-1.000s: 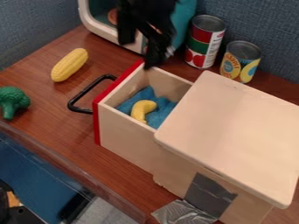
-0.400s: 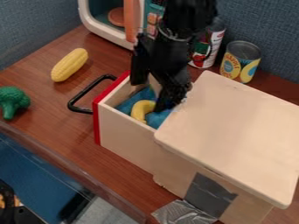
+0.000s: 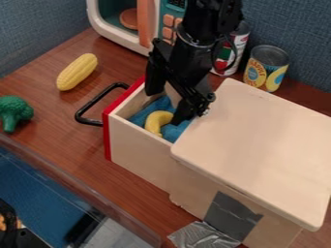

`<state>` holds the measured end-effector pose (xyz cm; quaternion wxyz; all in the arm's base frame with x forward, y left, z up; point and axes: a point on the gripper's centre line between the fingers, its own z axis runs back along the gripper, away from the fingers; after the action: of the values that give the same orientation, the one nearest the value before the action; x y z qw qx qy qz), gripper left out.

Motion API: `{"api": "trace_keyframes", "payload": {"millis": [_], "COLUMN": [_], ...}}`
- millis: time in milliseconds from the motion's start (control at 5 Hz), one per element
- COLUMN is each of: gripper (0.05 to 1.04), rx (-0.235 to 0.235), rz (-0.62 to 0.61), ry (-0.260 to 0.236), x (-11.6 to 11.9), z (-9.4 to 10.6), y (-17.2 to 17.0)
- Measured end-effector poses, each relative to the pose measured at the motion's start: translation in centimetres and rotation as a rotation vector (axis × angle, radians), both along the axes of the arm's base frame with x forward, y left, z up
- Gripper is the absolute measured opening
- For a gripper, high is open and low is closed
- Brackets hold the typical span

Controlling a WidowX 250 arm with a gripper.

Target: Moved the banana to front of the drawer on the top pf the table

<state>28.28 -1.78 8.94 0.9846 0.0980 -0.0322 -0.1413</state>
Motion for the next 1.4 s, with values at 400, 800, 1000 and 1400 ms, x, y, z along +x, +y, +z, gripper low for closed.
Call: {"api": "trace_keyframes", "payload": {"millis": [400, 800, 1000, 1400], "gripper": [1.000, 1.000, 1.001, 1.001], "rx": [-0.023, -0.047, -0.086, -0.114], "rz": [0.026, 0.229, 0.345, 0.402], "ry": [-0.004, -0.053, -0.103, -0.142], "x": [-0.1, -2.0, -2.5, -2.3], "z": [-0.1, -0.3, -0.6, -0.9], "y": [-0.3, 1.1, 1.8, 2.7]}}
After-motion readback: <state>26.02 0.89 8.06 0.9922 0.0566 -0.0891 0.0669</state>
